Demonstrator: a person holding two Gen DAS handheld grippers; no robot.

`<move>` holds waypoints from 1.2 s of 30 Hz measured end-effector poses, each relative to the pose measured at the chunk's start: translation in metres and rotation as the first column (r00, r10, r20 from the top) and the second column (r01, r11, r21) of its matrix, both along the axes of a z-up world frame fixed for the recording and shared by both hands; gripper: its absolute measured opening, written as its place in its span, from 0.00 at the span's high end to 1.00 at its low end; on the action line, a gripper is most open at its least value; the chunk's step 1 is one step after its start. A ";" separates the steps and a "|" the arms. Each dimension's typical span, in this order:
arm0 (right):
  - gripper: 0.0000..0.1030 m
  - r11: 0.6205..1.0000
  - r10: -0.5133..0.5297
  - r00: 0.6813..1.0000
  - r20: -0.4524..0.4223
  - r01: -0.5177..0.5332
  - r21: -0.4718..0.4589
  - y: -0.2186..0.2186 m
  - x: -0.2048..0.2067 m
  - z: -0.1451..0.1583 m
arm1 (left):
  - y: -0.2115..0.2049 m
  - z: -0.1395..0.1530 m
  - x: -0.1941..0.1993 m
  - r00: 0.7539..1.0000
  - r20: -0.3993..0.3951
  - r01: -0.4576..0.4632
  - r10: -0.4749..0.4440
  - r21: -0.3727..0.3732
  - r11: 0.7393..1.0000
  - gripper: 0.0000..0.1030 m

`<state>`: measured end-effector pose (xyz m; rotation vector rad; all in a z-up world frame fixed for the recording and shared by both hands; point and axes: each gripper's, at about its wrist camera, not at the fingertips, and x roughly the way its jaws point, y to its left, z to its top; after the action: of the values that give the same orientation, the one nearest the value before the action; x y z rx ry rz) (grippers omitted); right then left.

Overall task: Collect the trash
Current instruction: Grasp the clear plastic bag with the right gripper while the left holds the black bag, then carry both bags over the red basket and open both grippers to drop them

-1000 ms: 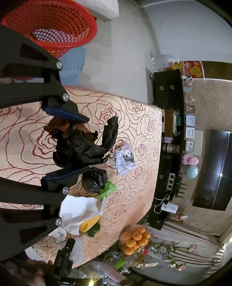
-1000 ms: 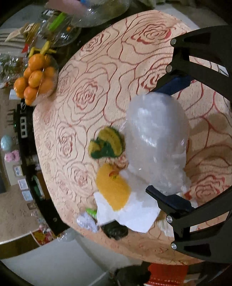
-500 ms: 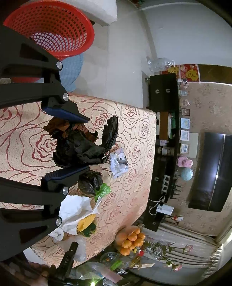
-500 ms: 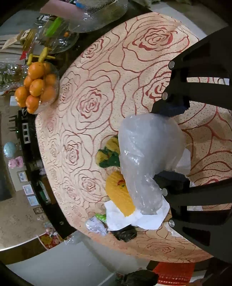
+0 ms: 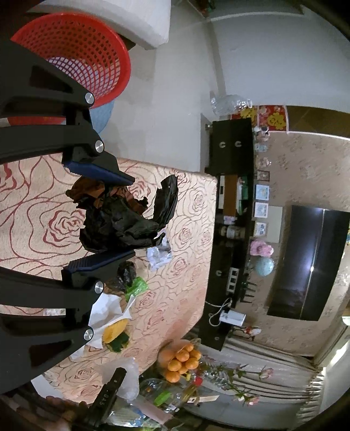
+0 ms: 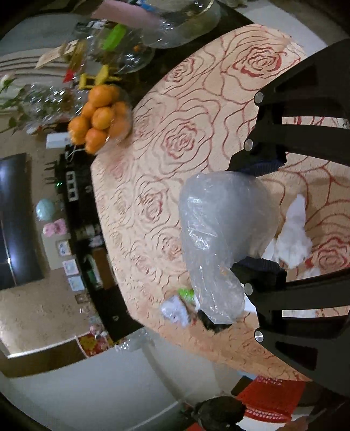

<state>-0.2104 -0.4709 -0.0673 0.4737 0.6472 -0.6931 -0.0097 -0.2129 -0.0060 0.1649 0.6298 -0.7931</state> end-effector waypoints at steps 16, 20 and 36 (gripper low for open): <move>0.53 0.974 0.209 0.978 0.020 -0.207 -0.087 0.062 0.068 0.031 | 0.050 0.022 0.012 0.992 0.057 -0.110 0.111 -0.030 0.993 0.55; 0.53 0.962 0.262 0.965 0.024 -0.259 -0.088 0.080 0.085 0.035 | 0.072 0.027 0.015 0.987 0.070 -0.144 0.146 -0.038 0.989 0.55; 0.53 0.838 0.543 0.839 0.024 -0.540 -0.076 0.170 0.175 0.061 | 0.159 0.034 0.036 0.924 0.129 -0.365 0.360 0.018 0.931 0.55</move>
<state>-0.0355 -0.3013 -0.0060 0.2210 0.6736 -0.1598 0.0262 -0.0543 0.0275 0.1288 0.5383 -0.4074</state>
